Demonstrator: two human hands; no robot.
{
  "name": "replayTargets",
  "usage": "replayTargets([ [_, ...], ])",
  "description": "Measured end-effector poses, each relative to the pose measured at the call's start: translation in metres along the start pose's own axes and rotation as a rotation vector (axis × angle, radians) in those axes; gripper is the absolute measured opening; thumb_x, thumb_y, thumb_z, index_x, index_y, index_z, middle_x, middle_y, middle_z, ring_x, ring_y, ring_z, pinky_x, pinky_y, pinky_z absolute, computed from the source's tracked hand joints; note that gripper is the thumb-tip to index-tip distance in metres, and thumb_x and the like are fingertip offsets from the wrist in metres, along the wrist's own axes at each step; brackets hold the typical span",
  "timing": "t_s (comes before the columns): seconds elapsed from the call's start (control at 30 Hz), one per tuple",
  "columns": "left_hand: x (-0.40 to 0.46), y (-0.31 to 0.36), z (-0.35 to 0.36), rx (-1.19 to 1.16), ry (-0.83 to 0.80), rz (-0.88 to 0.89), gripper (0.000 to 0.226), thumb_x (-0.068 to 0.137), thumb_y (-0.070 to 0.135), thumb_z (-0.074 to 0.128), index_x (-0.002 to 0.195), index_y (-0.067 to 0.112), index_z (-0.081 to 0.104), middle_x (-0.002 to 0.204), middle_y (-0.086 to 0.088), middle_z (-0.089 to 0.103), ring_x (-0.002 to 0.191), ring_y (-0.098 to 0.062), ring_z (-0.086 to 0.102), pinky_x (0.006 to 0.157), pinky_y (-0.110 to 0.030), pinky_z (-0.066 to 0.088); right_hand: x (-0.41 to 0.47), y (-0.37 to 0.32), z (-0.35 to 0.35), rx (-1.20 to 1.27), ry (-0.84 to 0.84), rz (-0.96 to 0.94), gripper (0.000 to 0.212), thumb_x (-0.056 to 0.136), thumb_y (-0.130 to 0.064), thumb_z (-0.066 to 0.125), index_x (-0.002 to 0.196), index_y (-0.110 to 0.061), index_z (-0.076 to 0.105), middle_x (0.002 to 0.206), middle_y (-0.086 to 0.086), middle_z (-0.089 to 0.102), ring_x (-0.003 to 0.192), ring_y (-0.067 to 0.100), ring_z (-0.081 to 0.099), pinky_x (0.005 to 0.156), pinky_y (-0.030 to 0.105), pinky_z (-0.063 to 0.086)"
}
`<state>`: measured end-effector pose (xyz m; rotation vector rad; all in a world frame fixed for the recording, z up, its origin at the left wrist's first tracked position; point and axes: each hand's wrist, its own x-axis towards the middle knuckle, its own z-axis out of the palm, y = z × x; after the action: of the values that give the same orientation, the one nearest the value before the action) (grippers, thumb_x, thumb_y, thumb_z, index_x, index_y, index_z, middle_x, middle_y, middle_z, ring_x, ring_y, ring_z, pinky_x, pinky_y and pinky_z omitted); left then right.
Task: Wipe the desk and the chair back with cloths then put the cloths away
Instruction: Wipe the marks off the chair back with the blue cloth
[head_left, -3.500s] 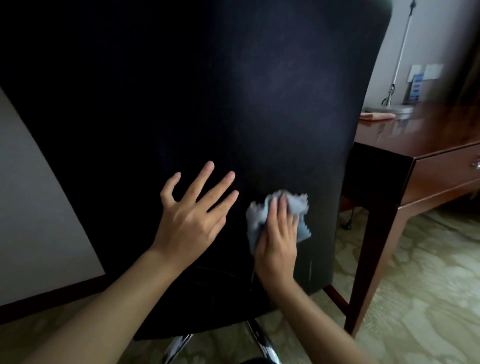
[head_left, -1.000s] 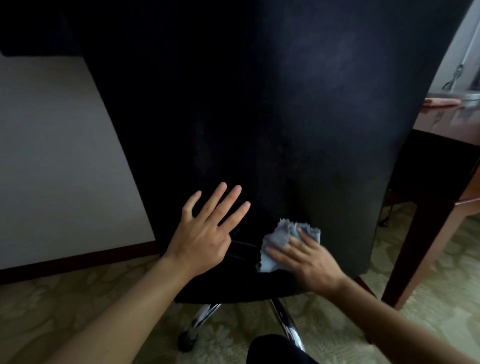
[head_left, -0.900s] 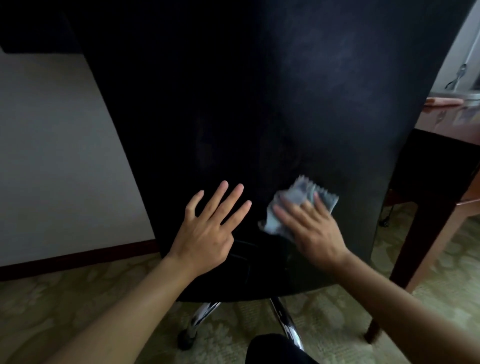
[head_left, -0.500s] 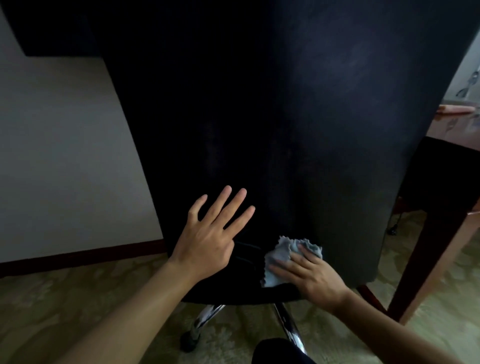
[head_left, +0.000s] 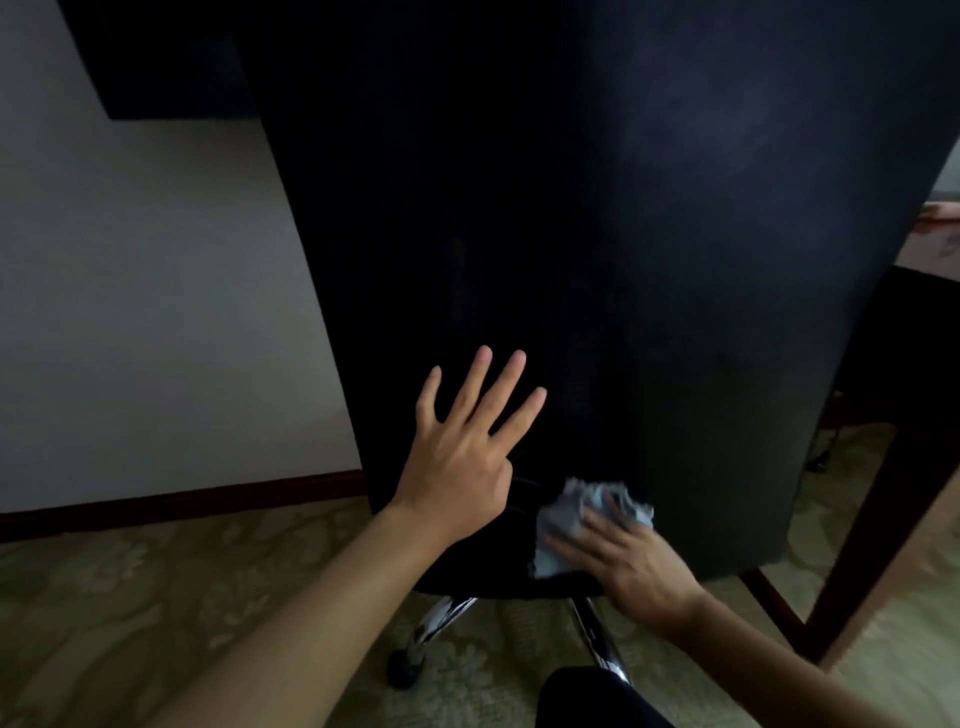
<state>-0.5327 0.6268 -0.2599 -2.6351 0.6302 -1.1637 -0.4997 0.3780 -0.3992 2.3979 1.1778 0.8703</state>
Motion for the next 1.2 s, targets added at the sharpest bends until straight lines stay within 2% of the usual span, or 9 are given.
replayTargets([
  [0.07, -0.003, -0.003, -0.001, 0.008, 0.001, 0.012, 0.073, 0.081, 0.020, 0.049, 0.153, 0.023, 0.037, 0.166, -0.009, 0.014, 0.153, -0.032, 0.008, 0.117, -0.063, 0.014, -0.008, 0.002, 0.004, -0.001, -0.051, -0.022, 0.075, 0.085, -0.029, 0.039, 0.154, -0.026, 0.011, 0.147, -0.006, 0.043, 0.135, 0.021, 0.043, 0.121, 0.042, -0.007],
  [0.17, -0.003, -0.012, -0.005, -0.009, 0.038, -0.034, 0.075, 0.078, 0.018, 0.055, 0.152, 0.022, 0.039, 0.165, -0.009, 0.017, 0.153, -0.031, 0.012, 0.116, -0.062, 0.016, 0.032, 0.039, -0.034, 0.043, 0.215, 0.060, 0.075, 0.085, -0.027, 0.049, 0.154, -0.020, 0.019, 0.147, 0.000, 0.043, 0.129, 0.025, 0.042, 0.121, 0.047, 0.004],
  [0.23, -0.003, -0.018, -0.007, -0.039, 0.064, -0.078, 0.075, 0.078, 0.017, 0.056, 0.151, 0.022, 0.040, 0.165, -0.009, 0.018, 0.153, -0.030, 0.013, 0.116, -0.061, 0.018, 0.070, 0.065, -0.077, 0.076, 0.421, 0.193, 0.059, 0.093, -0.026, 0.052, 0.149, -0.017, 0.035, 0.150, 0.006, 0.039, 0.128, 0.032, 0.042, 0.118, 0.053, 0.014],
  [0.4, -0.005, -0.021, -0.009, -0.097, 0.090, -0.109, 0.073, 0.080, 0.014, 0.055, 0.151, 0.022, 0.040, 0.165, -0.009, 0.018, 0.153, -0.030, 0.013, 0.116, -0.060, 0.021, 0.125, 0.077, -0.126, 0.131, 0.673, 0.451, 0.046, 0.098, -0.018, 0.046, 0.144, -0.012, 0.045, 0.154, 0.010, 0.032, 0.146, 0.032, 0.019, 0.117, 0.058, 0.014],
  [0.63, -0.016, -0.029, -0.005, -0.095, 0.092, -0.095, 0.076, 0.078, 0.010, 0.061, 0.150, 0.021, 0.042, 0.164, -0.011, 0.020, 0.152, -0.030, 0.016, 0.114, -0.056, 0.026, 0.040, 0.000, -0.015, 0.024, 0.089, -0.063, 0.060, 0.090, -0.033, 0.043, 0.148, -0.025, 0.031, 0.150, -0.002, 0.043, 0.149, 0.021, 0.010, 0.121, 0.042, -0.005],
  [0.8, -0.019, -0.036, -0.006, -0.132, 0.126, -0.153, 0.069, 0.083, 0.009, 0.061, 0.149, 0.020, 0.044, 0.163, -0.011, 0.023, 0.152, -0.030, 0.017, 0.114, -0.053, 0.028, 0.092, 0.051, -0.081, 0.085, 0.400, 0.117, 0.064, 0.084, -0.021, 0.063, 0.145, -0.017, 0.042, 0.148, 0.006, 0.044, 0.132, 0.030, 0.044, 0.118, 0.054, 0.017],
  [0.97, -0.023, -0.038, 0.001, -0.170, 0.150, -0.156, 0.061, 0.089, 0.011, 0.061, 0.147, 0.020, 0.047, 0.163, -0.011, 0.024, 0.152, -0.029, 0.016, 0.114, -0.053, 0.029, 0.145, 0.067, -0.137, 0.126, 0.628, 0.342, 0.047, 0.097, -0.022, 0.050, 0.144, -0.015, 0.046, 0.154, 0.008, 0.035, 0.146, 0.032, 0.022, 0.117, 0.059, 0.014],
  [1.07, -0.027, -0.040, 0.009, -0.124, 0.168, -0.132, 0.060, 0.087, 0.010, 0.062, 0.145, 0.019, 0.050, 0.162, -0.013, 0.027, 0.151, -0.031, 0.020, 0.114, -0.055, 0.027, 0.124, 0.028, -0.088, 0.174, 0.532, 0.219, 0.047, 0.095, -0.017, 0.049, 0.141, -0.018, 0.049, 0.152, 0.005, 0.039, 0.146, 0.027, 0.022, 0.119, 0.054, 0.010],
  [1.2, -0.041, -0.048, 0.021, -0.049, 0.167, 0.005, 0.059, 0.087, 0.011, 0.068, 0.144, 0.019, 0.052, 0.159, -0.012, 0.033, 0.149, -0.031, 0.026, 0.115, -0.057, 0.026, 0.056, -0.020, -0.014, 0.091, 0.092, -0.091, 0.051, 0.091, -0.024, 0.041, 0.142, -0.022, 0.045, 0.145, -0.001, 0.048, 0.136, 0.025, 0.043, 0.121, 0.041, -0.005],
])
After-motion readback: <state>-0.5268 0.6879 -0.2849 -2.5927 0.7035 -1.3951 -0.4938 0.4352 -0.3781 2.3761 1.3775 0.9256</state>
